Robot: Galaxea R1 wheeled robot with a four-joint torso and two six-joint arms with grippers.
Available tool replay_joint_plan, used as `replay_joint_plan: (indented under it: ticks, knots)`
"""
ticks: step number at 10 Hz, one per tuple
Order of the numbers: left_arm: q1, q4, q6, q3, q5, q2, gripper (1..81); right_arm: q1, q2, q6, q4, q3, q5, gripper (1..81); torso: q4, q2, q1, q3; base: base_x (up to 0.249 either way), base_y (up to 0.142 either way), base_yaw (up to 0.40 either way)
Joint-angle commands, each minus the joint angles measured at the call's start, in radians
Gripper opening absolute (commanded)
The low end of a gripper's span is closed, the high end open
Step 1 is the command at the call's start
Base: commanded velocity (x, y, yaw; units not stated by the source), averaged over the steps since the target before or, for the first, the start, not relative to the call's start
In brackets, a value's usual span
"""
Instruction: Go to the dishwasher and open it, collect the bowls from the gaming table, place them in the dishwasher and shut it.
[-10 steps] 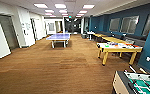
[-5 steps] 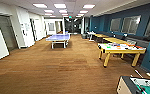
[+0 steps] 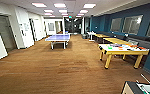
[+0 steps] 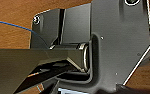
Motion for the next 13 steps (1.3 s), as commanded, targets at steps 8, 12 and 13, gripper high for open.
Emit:
replay_joint_plan:
  ticks: [8,12,13]
  knots:
    - [-0.046,-0.018,0.002,-0.058,0.046,0.028,81.1,0.051,0.048,-0.001,-0.001,-0.080,-0.058,81.1,0.000,0.000,0.000,0.000,0.227,0.000,0.000]
    - [-0.047,-0.017,0.006,-0.058,0.048,0.035,81.1,0.045,0.057,-0.001,-0.001,-0.097,-0.057,81.1,0.000,0.000,0.000,0.000,0.233,0.000,0.000]
    - [-0.047,-0.017,0.006,-0.058,0.048,0.038,81.1,0.045,0.057,-0.001,-0.001,-0.097,-0.057,81.1,0.000,0.000,0.000,0.000,0.249,0.000,0.000]
